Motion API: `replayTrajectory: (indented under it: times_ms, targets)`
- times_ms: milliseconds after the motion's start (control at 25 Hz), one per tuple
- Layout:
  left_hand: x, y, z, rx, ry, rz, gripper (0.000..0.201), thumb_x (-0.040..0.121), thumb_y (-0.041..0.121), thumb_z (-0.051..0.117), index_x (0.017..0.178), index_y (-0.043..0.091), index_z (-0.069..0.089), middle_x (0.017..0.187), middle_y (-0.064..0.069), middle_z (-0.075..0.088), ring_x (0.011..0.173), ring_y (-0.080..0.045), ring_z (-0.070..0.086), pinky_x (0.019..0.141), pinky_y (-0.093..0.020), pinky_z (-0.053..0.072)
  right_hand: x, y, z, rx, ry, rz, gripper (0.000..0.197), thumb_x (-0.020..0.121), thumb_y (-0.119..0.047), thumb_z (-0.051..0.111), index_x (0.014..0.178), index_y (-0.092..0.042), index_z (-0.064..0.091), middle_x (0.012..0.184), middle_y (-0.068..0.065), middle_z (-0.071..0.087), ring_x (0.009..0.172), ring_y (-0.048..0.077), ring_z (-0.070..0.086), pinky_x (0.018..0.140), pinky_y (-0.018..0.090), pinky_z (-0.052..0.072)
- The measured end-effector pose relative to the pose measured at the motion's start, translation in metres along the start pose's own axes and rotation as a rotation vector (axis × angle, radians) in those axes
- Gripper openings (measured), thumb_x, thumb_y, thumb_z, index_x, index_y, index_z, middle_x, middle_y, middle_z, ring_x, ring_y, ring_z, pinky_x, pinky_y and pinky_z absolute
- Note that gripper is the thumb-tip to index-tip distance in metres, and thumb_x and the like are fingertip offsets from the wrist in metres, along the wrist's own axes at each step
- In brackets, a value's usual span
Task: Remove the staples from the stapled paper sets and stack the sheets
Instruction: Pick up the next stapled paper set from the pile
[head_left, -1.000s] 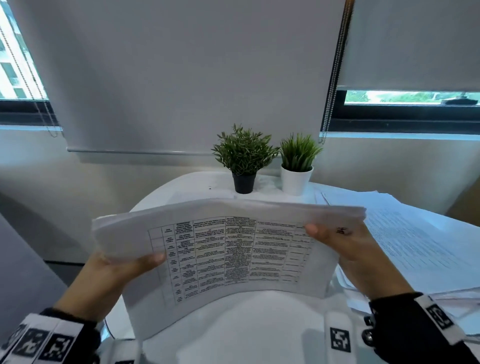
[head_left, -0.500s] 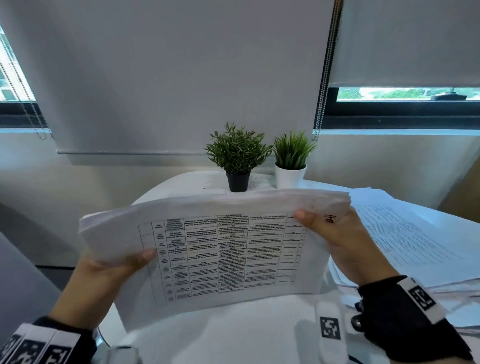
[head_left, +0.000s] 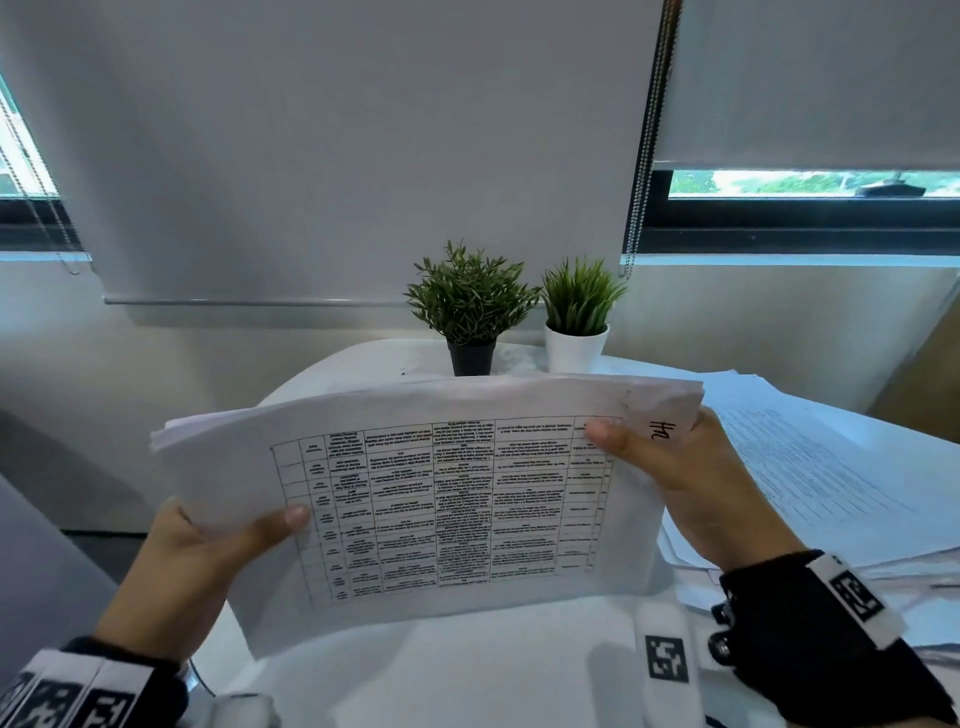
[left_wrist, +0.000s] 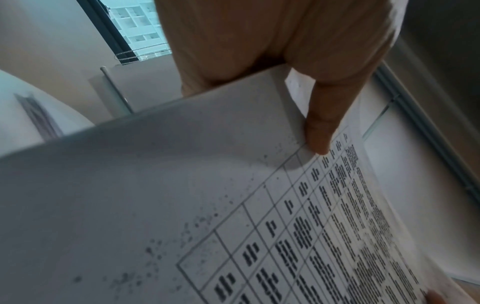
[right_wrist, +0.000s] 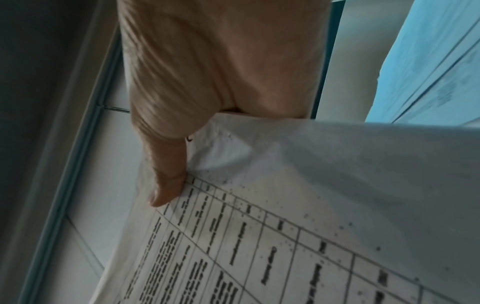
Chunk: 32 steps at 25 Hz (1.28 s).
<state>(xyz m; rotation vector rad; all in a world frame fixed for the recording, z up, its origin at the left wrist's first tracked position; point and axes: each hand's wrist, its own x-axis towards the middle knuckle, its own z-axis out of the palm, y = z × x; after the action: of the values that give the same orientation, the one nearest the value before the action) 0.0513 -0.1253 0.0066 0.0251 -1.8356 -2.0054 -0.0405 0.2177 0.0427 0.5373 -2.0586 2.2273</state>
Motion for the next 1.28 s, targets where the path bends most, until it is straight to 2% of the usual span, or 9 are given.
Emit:
replayTrajectory:
  times_ms: [400, 600, 800, 880, 960, 1040, 1120, 1200, 1280]
  targets:
    - [-0.004, 0.001, -0.002, -0.025, -0.022, 0.059, 0.049, 0.063, -0.011, 0.064, 0.107, 0.01, 0.067, 0.106, -0.013, 0.073, 0.092, -0.024, 0.072, 0.076, -0.036, 0.06, -0.003, 0.009, 0.002, 0.07, -0.036, 0.059, 0.033, 0.07, -0.022, 0.083, 0.101, -0.011, 0.076, 0.106, 0.015, 0.074, 0.101, 0.033, 0.07, 0.096, 0.052, 0.05]
    - [-0.01, -0.008, -0.004, 0.04, -0.091, -0.022, 0.057, 0.061, -0.009, 0.072, 0.115, 0.004, 0.061, 0.108, -0.017, 0.072, 0.096, -0.031, 0.07, 0.077, -0.038, 0.06, -0.008, 0.009, 0.002, -0.006, -0.116, 0.129, 0.03, 0.072, -0.015, 0.082, 0.101, -0.018, 0.075, 0.106, 0.01, 0.074, 0.1, 0.027, 0.071, 0.096, 0.05, 0.05]
    - [-0.009, -0.007, -0.001, -0.004, -0.068, -0.056, 0.048, 0.064, -0.011, 0.064, 0.109, 0.005, 0.067, 0.108, -0.017, 0.072, 0.095, -0.031, 0.07, 0.076, -0.038, 0.06, -0.003, 0.008, 0.001, 0.061, -0.101, 0.136, 0.03, 0.077, -0.012, 0.075, 0.106, -0.007, 0.072, 0.107, 0.017, 0.073, 0.101, 0.035, 0.07, 0.093, 0.05, 0.051]
    - [-0.007, -0.005, 0.0, 0.011, -0.041, -0.067, 0.041, 0.065, -0.005, 0.074, 0.104, 0.008, 0.07, 0.107, -0.015, 0.072, 0.094, -0.03, 0.071, 0.073, -0.036, 0.061, -0.003, 0.004, 0.004, 0.016, -0.051, 0.151, 0.026, 0.077, -0.013, 0.074, 0.102, -0.005, 0.073, 0.101, 0.015, 0.075, 0.097, 0.034, 0.071, 0.09, 0.048, 0.054]
    - [-0.004, -0.008, -0.002, 0.046, 0.008, -0.087, 0.051, 0.055, 0.025, 0.093, 0.1, 0.011, 0.073, 0.104, -0.014, 0.074, 0.092, -0.031, 0.072, 0.072, -0.036, 0.061, 0.0, -0.007, 0.007, -0.112, -0.015, 0.14, 0.019, 0.078, -0.015, 0.075, 0.095, -0.007, 0.075, 0.092, 0.01, 0.077, 0.09, 0.03, 0.073, 0.086, 0.044, 0.056]
    - [0.002, -0.004, -0.003, 0.147, 0.146, -0.014, 0.08, 0.039, 0.053, 0.094, 0.109, 0.024, 0.069, 0.113, -0.01, 0.071, 0.101, -0.026, 0.07, 0.084, -0.04, 0.058, 0.01, -0.029, 0.008, -0.251, -0.019, 0.105, 0.013, 0.078, -0.018, 0.076, 0.089, -0.01, 0.076, 0.084, 0.004, 0.077, 0.08, 0.022, 0.075, 0.082, 0.042, 0.058]
    - [0.011, 0.015, 0.004, 0.384, 0.292, 0.189, 0.089, 0.052, 0.042, 0.09, 0.129, 0.042, 0.045, 0.139, -0.001, 0.053, 0.127, -0.018, 0.052, 0.107, -0.044, 0.042, 0.023, -0.059, 0.012, -0.384, -0.082, 0.036, 0.012, 0.077, -0.019, 0.076, 0.087, -0.011, 0.076, 0.082, 0.001, 0.077, 0.077, 0.018, 0.075, 0.081, 0.041, 0.058]
    - [0.016, 0.049, 0.024, 0.629, 0.246, 0.445, 0.095, 0.062, 0.034, 0.083, 0.14, 0.04, 0.029, 0.146, 0.011, 0.04, 0.136, -0.007, 0.038, 0.114, -0.037, 0.03, 0.037, -0.089, 0.021, -0.534, -0.17, -0.068, 0.014, 0.076, -0.019, 0.078, 0.086, -0.01, 0.077, 0.081, 0.002, 0.077, 0.078, 0.018, 0.074, 0.082, 0.041, 0.058]
    - [0.025, 0.081, 0.052, 0.738, 0.055, 0.541, 0.098, 0.063, 0.052, 0.082, 0.142, 0.036, 0.028, 0.142, 0.02, 0.044, 0.132, 0.003, 0.04, 0.107, -0.026, 0.032, 0.046, -0.113, 0.035, -0.686, -0.247, -0.146, 0.016, 0.074, -0.023, 0.081, 0.083, -0.011, 0.077, 0.08, 0.005, 0.076, 0.079, 0.023, 0.072, 0.081, 0.042, 0.058]
